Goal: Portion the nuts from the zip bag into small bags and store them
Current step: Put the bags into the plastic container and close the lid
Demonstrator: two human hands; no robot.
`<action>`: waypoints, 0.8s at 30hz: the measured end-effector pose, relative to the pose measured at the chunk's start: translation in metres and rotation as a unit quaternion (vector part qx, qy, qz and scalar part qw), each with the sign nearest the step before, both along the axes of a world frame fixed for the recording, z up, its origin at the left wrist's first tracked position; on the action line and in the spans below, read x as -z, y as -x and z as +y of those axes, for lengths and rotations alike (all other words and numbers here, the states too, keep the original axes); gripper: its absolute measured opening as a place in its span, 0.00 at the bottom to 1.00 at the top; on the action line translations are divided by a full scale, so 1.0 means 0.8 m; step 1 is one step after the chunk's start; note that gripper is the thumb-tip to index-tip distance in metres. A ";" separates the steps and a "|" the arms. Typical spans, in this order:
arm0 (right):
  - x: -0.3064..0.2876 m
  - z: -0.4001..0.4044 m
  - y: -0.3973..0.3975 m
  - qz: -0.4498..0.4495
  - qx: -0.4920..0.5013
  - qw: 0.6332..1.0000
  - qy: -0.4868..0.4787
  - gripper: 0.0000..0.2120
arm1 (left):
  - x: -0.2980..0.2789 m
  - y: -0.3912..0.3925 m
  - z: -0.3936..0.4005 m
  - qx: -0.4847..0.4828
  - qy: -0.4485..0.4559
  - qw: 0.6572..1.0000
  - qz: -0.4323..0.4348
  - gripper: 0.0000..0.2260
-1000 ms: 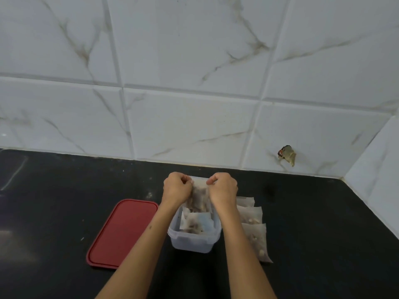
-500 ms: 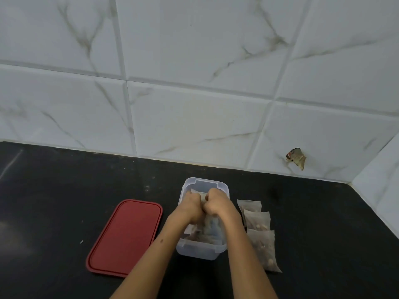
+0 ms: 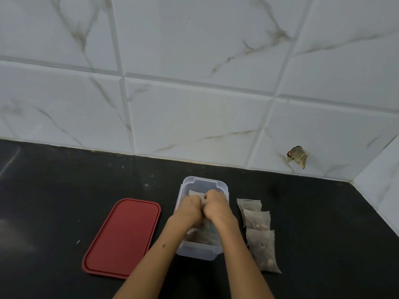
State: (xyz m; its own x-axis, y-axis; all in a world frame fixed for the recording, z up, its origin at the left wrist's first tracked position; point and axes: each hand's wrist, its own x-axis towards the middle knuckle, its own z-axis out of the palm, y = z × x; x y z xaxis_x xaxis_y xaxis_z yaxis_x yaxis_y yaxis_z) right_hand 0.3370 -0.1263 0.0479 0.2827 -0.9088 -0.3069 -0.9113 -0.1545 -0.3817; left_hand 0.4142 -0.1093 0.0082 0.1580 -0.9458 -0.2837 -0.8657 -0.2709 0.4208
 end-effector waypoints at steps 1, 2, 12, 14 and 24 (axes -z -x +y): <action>-0.006 0.002 0.005 -0.016 0.002 1.000 0.018 0.10 | -0.006 0.001 0.003 -0.011 0.017 1.000 0.007 0.16; -0.014 0.004 0.014 -0.040 0.007 0.998 0.044 0.14 | -0.013 0.004 0.008 -0.029 0.052 0.998 0.018 0.17; 0.006 0.021 0.195 -0.214 0.219 0.946 0.111 0.14 | -0.030 0.119 0.049 -0.095 0.279 0.886 0.357 0.08; 0.032 0.021 0.218 -0.187 0.256 0.946 0.067 0.16 | -0.007 0.150 0.046 -0.095 0.247 0.912 0.313 0.10; 0.088 0.013 0.240 -0.297 0.304 0.905 0.011 0.10 | 0.030 0.200 0.033 -0.251 0.136 0.937 0.199 0.16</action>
State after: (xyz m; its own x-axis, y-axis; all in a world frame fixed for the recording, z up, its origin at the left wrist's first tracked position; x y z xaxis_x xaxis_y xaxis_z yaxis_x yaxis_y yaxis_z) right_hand 0.1446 -0.1162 -0.0223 -0.1628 -0.9556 -0.2457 -0.4655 0.2939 -0.8348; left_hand 0.2545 -0.0830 -0.0156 0.5354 -0.8265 -0.1739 -0.4174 -0.4379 0.7963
